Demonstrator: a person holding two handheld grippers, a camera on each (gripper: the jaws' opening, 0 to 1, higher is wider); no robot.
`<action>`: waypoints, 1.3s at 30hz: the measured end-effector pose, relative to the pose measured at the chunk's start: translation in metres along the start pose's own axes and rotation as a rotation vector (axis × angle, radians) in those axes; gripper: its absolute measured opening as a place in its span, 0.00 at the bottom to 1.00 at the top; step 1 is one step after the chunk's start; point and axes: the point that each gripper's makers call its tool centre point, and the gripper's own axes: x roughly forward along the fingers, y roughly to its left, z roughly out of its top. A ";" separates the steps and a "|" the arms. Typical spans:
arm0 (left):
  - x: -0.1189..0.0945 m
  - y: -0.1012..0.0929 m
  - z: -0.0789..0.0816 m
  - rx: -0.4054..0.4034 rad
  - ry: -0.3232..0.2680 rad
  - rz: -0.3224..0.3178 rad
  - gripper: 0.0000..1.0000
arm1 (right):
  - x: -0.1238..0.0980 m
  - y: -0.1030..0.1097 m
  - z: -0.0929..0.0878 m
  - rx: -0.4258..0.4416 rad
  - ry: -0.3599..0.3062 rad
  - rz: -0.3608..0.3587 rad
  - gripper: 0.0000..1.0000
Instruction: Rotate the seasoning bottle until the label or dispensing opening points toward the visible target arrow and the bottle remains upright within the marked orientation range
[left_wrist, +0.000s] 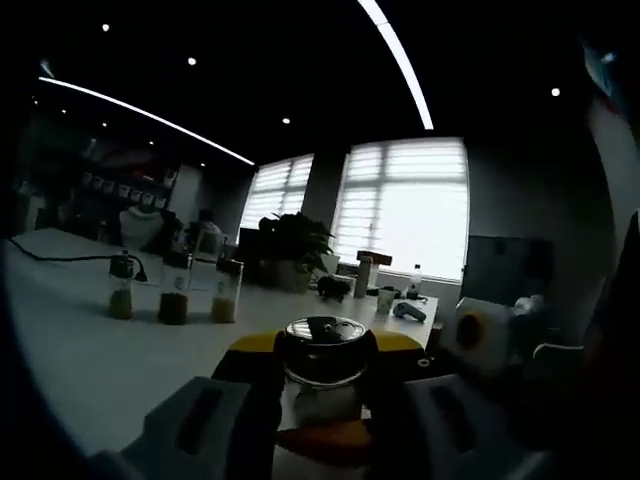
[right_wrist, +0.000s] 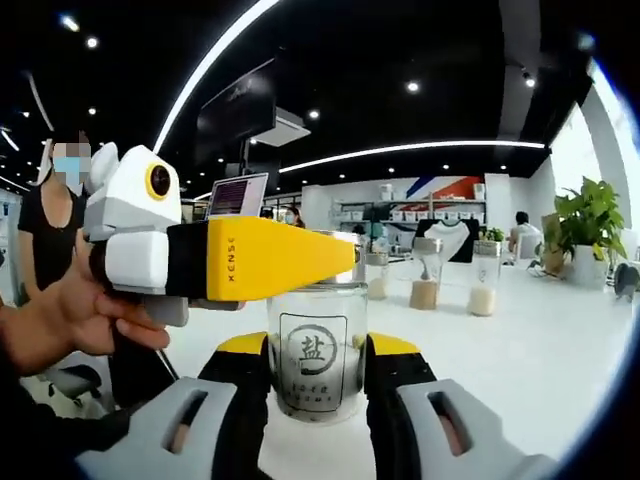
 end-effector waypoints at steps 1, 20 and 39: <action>-0.001 -0.001 0.000 -0.008 0.003 -0.020 0.33 | 0.001 0.004 -0.001 0.044 -0.003 0.037 0.35; 0.017 -0.008 -0.004 -0.132 0.012 -0.016 0.36 | -0.007 -0.020 0.007 -0.091 0.000 -0.251 0.36; 0.010 -0.003 -0.006 -0.002 0.095 -0.063 0.35 | -0.004 -0.005 0.001 -0.001 -0.012 -0.003 0.33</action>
